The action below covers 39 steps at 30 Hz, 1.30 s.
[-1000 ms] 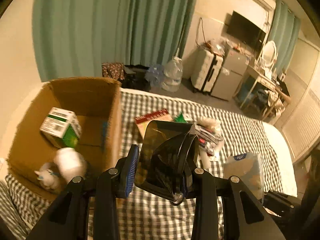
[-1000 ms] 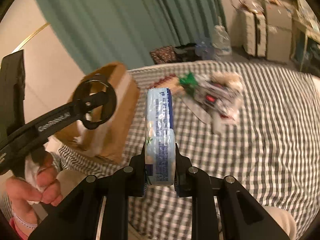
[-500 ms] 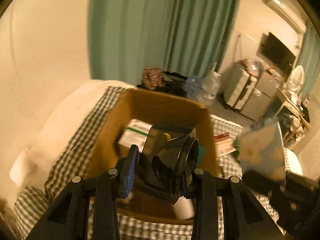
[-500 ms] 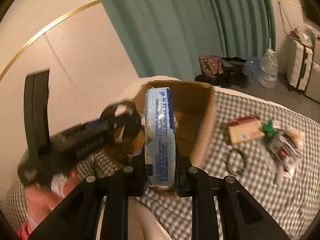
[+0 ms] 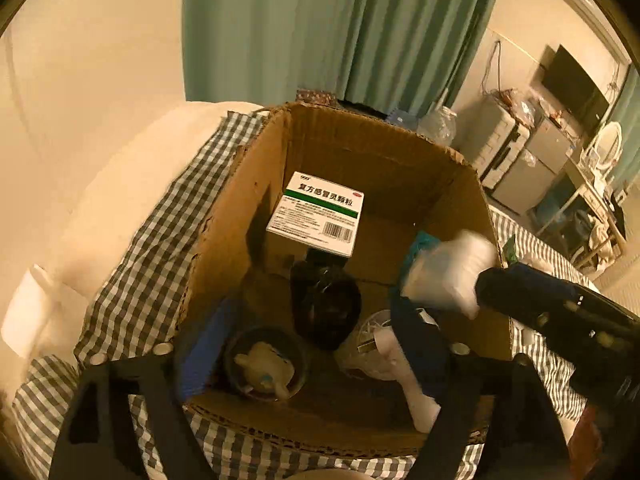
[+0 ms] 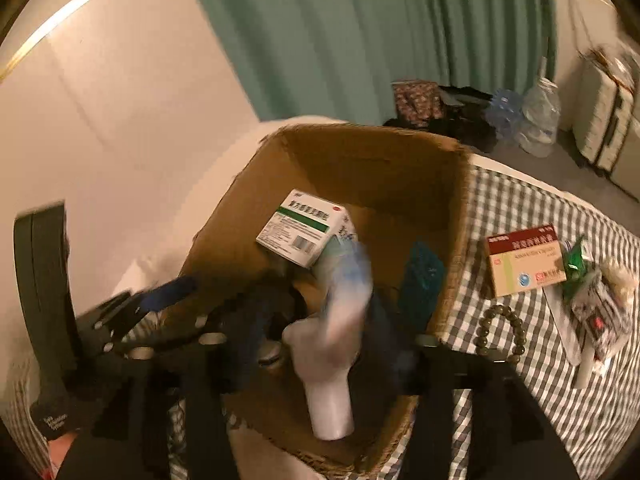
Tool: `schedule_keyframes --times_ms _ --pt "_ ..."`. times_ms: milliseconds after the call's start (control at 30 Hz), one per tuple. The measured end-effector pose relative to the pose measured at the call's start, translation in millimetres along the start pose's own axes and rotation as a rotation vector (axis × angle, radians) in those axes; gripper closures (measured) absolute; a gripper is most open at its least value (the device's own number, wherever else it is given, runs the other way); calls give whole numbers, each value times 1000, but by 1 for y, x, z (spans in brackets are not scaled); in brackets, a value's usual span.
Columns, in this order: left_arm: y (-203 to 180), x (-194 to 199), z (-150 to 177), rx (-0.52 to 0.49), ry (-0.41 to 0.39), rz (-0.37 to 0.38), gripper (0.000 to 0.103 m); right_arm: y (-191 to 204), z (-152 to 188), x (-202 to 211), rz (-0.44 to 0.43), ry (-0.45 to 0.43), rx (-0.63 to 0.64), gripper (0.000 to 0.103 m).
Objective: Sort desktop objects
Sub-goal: 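Carry the strap and tissue pack over the cardboard box and open both grippers, then grasp the black hair tie with the left gripper while the right gripper grasps the clear plastic bag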
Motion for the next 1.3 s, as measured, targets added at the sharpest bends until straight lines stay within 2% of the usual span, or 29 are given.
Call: schedule_keyframes --times_ms 133,267,367,533,667,767,867,933,1000,1033,1067,1100,1133,1167,1200,1233,1267,1300 --pt "-6 8 11 -35 13 -29 17 -20 -4 18 40 -31 -24 45" --pt "-34 30 14 -71 -23 -10 11 -49 2 52 100 -85 -41 44" --pt "-75 44 23 -107 -30 56 9 -81 13 84 156 -127 -77 42" --pt "-156 48 52 -165 -5 147 3 -161 47 142 265 -189 -177 35" --pt "-216 24 95 -230 38 163 3 -221 83 167 333 -203 -271 34" --pt "-248 -9 136 -298 134 162 3 -257 113 173 376 -192 -337 34" --pt "-261 -40 167 -355 201 134 4 -280 134 170 371 -177 -385 34" --pt "-268 -58 181 -398 229 136 4 -292 143 165 372 -174 -405 34" --pt "-266 -79 190 -442 238 98 6 -296 149 155 376 -162 -406 34" --pt "-264 -91 194 -462 250 77 9 -297 151 148 371 -150 -403 34" --pt "-263 -98 198 -472 263 72 20 -298 154 142 364 -134 -393 34" --pt "-264 -105 206 -490 291 89 38 -297 156 136 361 -121 -382 34" --pt "-268 -108 210 -529 283 101 38 -298 157 130 359 -106 -368 34" --pt "-271 -106 210 -555 258 114 50 -299 158 127 357 -101 -362 34" --pt "-277 -102 212 -574 262 152 78 -301 158 122 352 -93 -358 34" --pt "-282 -98 213 -584 260 182 92 -302 158 119 348 -86 -357 34" --pt "-283 -95 212 -595 249 186 96 -305 158 115 347 -82 -359 34" --pt "-283 -94 212 -604 243 183 96 -308 157 111 346 -78 -360 34"
Point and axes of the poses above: each gripper's, at about its wrist camera, not at the fingertips, and x roughly against the way its jaws point, y to its left, z to its underside, the point moved 10 cm from there along -x, roughly the way its jaws point, and after that the axes turned 3 degrees about -y, right-handed, at the moved point
